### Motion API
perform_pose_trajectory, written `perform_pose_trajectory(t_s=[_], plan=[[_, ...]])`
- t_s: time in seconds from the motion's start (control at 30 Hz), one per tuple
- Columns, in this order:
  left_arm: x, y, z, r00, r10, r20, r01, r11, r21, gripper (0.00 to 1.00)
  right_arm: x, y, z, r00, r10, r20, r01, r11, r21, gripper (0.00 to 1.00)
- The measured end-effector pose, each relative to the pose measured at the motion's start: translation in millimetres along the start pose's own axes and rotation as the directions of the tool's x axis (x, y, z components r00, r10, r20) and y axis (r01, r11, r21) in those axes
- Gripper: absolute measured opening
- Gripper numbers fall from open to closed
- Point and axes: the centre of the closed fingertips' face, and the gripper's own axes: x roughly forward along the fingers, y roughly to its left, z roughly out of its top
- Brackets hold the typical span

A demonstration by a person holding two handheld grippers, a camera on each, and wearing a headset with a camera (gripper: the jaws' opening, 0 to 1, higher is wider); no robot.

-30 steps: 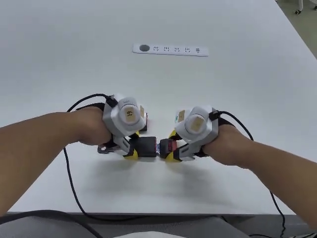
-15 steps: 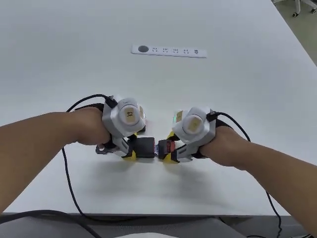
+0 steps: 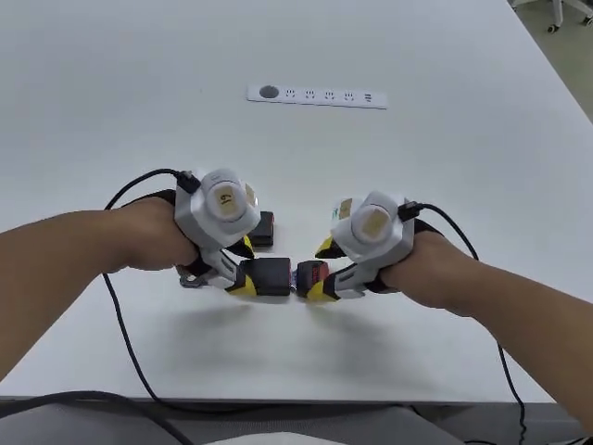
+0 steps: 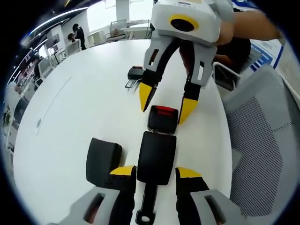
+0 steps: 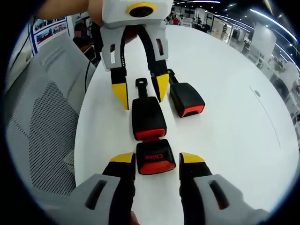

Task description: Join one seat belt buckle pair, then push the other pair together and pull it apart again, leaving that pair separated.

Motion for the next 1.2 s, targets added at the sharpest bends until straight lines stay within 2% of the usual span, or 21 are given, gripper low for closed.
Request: perform_pose_trajectory(t_s=[0.07, 0.1, 0.23, 0.3, 0.4, 0.43, 0.53, 0.6, 0.73, 0.87, 1.07, 1.2], plan=[[-5.9, 3.9, 3.4, 0.9999, 0.014, 0.007, -0.014, 1.0, 0.011, 0.34, -2.3, -3.1, -2.6, 1.0, -0.004, -0.003, 0.004, 1.0, -0.008, 0.33], [-7.3, 11.1, 3.2, 0.9996, 0.026, 0.013, -0.026, 1.0, 0.006, 0.34, -4.6, -5.6, -2.5, 1.0, -0.008, -0.003, 0.008, 1.0, -0.01, 0.34], [-14.8, 23.9, 9.2, 0.998, 0.055, 0.031, -0.055, 0.998, 0.002, 0.34, -11.7, -9.3, 0.3, 0.9999, -0.015, 0.003, 0.015, 1.0, -0.017, 0.33], [-16.8, 31.4, 10.7, 0.997, 0.068, 0.036, -0.068, 0.998, -0.004, 0.34, -13.7, -16.1, -2.5, 0.9997, -0.024, 0.002, 0.024, 0.999, -0.022, 0.33], [-16.0, 37.2, 10.4, 0.997, 0.072, 0.026, -0.073, 0.997, 0.006, 0.34, -18.1, -22.5, -6.2, 0.9993, -0.038, -0.001, 0.038, 0.999, -0.022, 0.33], [-15.5, 35.6, 10.9, 0.9972, 0.072, 0.021, -0.072, 0.997, 0.014, 0.35, -20.1, -26.0, -9.5, 0.999, -0.044, -0.005, 0.043, 0.999, -0.021, 0.33], [-16.2, 46.8, 8.0, 0.9964, 0.084, 0.007, -0.084, 0.996, 0.013, 0.36, -26.4, -36.1, -18.1, 0.9981, -0.058, -0.017, 0.058, 0.998, -0.019, 0.33], [-16.1, 49.1, 9.4, 0.9954, 0.095, 0.011, -0.095, 0.995, 0.005, 0.36, -31.3, -43.8, -24.7, 0.9972, -0.071, -0.025, 0.07, 0.997, -0.013, 0.33], [-13.2, 59.1, 4.0, 0.9952, 0.098, -0.001, -0.098, 0.995, 0.006, 0.37, -35.7, -55.6, -38.5, 0.9946, -0.09, -0.05, 0.089, 0.996, -0.02, 0.33], [-9.0, 66.7, 1.7, 0.9945, 0.104, -0.011, -0.104, 0.995, 0.013, 0.39, -45.5, -73.5, -53.4, 0.991, -0.116, -0.067, 0.115, 0.993, -0.015, 0.34], [0.0, 74.9, 0.0, 0.9951, 0.095, -0.025, -0.095, 0.995, 0.03, 0.4, -61.7, -94.9, -74.5, 0.9842, -0.149, -0.096, 0.149, 0.989, -0.004, 0.35], [5.4, 80.3, -3.8, 0.9958, 0.084, -0.038, -0.082, 0.996, 0.043, 0.4, -65.4, -101.3, -83.5, 0.9806, -0.156, -0.119, 0.156, 0.988, -0.011, 0.35]])
